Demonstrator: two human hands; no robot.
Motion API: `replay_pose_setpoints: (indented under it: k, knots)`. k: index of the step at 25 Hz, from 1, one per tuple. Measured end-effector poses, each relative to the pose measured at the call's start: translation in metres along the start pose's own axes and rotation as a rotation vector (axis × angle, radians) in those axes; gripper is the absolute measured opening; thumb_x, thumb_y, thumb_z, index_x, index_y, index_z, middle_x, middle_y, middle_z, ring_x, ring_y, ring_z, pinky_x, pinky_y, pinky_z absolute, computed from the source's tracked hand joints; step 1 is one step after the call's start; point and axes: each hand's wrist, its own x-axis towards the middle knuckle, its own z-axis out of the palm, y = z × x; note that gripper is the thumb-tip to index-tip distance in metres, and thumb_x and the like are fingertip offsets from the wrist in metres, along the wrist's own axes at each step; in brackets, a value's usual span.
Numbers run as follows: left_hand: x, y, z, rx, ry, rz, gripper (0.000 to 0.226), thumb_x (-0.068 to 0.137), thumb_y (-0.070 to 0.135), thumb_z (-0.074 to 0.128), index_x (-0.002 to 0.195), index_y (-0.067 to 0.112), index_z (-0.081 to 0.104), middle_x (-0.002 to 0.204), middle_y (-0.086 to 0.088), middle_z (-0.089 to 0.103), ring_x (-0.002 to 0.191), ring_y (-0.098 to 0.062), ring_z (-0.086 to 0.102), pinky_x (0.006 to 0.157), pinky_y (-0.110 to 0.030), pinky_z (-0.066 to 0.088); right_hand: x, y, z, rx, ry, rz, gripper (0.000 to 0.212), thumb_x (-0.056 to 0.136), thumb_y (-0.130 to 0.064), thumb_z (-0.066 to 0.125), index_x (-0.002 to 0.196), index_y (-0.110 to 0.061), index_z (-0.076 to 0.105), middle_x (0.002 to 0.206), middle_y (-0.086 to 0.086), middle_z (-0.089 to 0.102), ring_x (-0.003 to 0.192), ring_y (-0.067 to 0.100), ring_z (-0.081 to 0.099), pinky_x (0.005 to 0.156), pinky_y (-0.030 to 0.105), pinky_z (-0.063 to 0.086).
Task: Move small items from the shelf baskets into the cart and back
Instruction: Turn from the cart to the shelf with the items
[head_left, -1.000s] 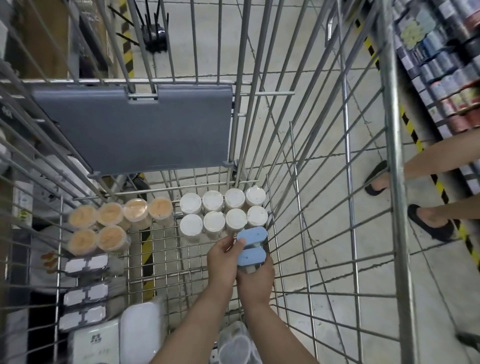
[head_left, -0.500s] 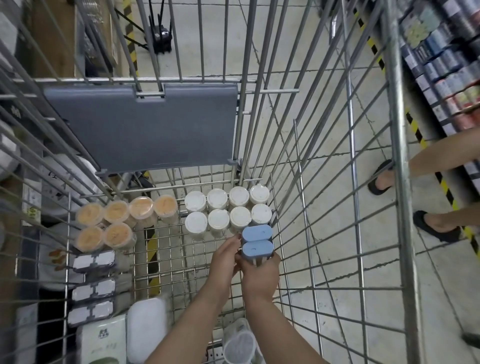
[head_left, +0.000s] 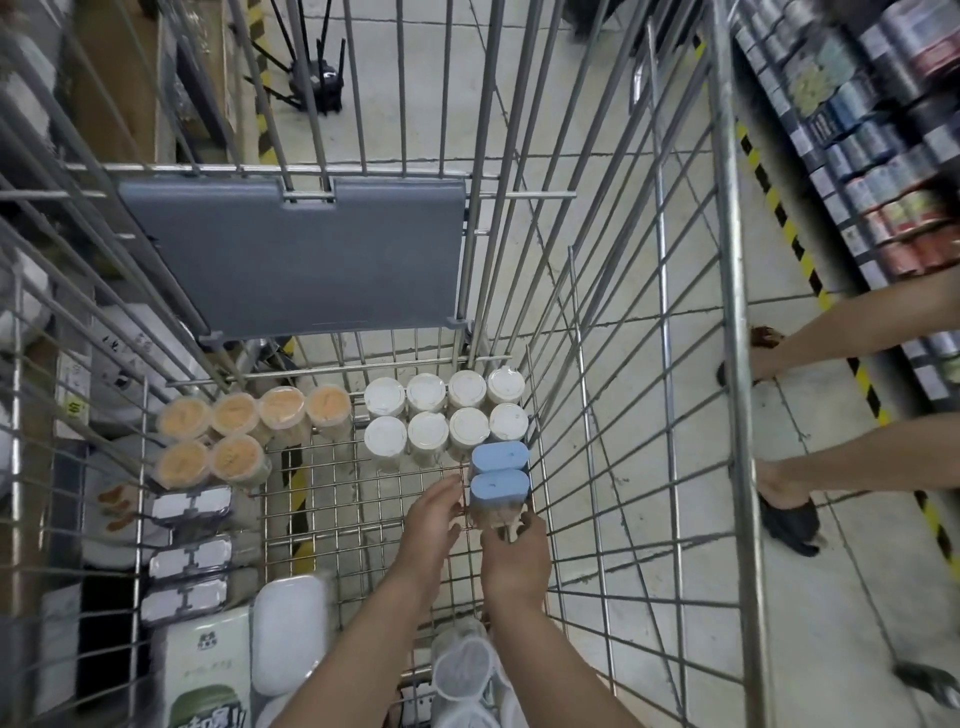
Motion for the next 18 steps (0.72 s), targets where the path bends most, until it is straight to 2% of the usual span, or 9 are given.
replay_pose_setpoints:
  k: [4, 6, 9, 11, 14, 18]
  knots:
    - [-0.023, 0.004, -0.023, 0.341, 0.146, 0.031, 0.022, 0.095, 0.017, 0.051, 0.111, 0.01, 0.064, 0.112, -0.006, 0.065, 0.103, -0.02, 0.056, 0.088, -0.03, 0.041, -0.032, -0.005, -0.026, -0.143, -0.113, -0.122, 0.031, 0.09, -0.011, 0.053, 0.122, -0.009, 0.055, 0.12, 0.007, 0.062, 0.105, 0.024, 0.058, 0.077, 0.023, 0.037]
    - [-0.054, 0.01, -0.042, 0.531, 0.143, 0.069, 0.023, 0.096, 0.02, 0.051, 0.113, 0.012, 0.065, 0.116, -0.004, 0.064, 0.107, -0.02, 0.057, 0.089, -0.028, 0.041, -0.057, -0.014, -0.044, -0.265, -0.203, -0.221, 0.034, 0.093, -0.015, 0.05, 0.127, -0.011, 0.054, 0.125, 0.005, 0.061, 0.111, 0.02, 0.057, 0.078, 0.021, 0.037]
    - [-0.119, 0.019, -0.074, 0.907, 0.113, 0.171, 0.028, 0.098, 0.025, 0.048, 0.122, 0.016, 0.06, 0.124, 0.002, 0.061, 0.111, -0.015, 0.056, 0.086, -0.021, 0.039, -0.099, -0.023, -0.08, -0.436, -0.371, -0.427, 0.036, 0.096, -0.02, 0.049, 0.132, -0.014, 0.051, 0.132, 0.0, 0.057, 0.119, 0.013, 0.053, 0.092, 0.021, 0.038]
    - [-0.17, 0.026, -0.088, 1.166, 0.167, 0.214, 0.03, 0.099, 0.029, 0.045, 0.125, 0.02, 0.057, 0.125, 0.003, 0.061, 0.113, -0.014, 0.056, 0.082, -0.022, 0.04, -0.128, -0.028, -0.109, -0.592, -0.458, -0.586, 0.036, 0.097, -0.022, 0.048, 0.133, -0.017, 0.05, 0.133, -0.002, 0.055, 0.121, 0.013, 0.051, 0.096, 0.023, 0.038]
    - [-0.251, 0.026, -0.096, 1.249, 0.266, 0.247, 0.035, 0.098, 0.031, 0.043, 0.13, 0.021, 0.053, 0.131, 0.002, 0.058, 0.116, -0.016, 0.055, 0.092, -0.026, 0.044, -0.167, -0.03, -0.157, -0.75, -0.513, -0.8, 0.036, 0.096, -0.024, 0.047, 0.131, -0.021, 0.052, 0.131, -0.003, 0.056, 0.118, 0.014, 0.052, 0.096, 0.026, 0.041]
    - [-0.35, 0.001, -0.082, 1.148, 0.395, 0.339, 0.036, 0.097, 0.028, 0.047, 0.131, 0.018, 0.053, 0.13, 0.0, 0.058, 0.116, -0.016, 0.055, 0.092, -0.024, 0.042, -0.199, -0.017, -0.219, -0.822, -0.555, -0.978, 0.034, 0.095, -0.029, 0.047, 0.128, -0.023, 0.053, 0.128, -0.002, 0.058, 0.112, 0.016, 0.055, 0.09, 0.027, 0.043]
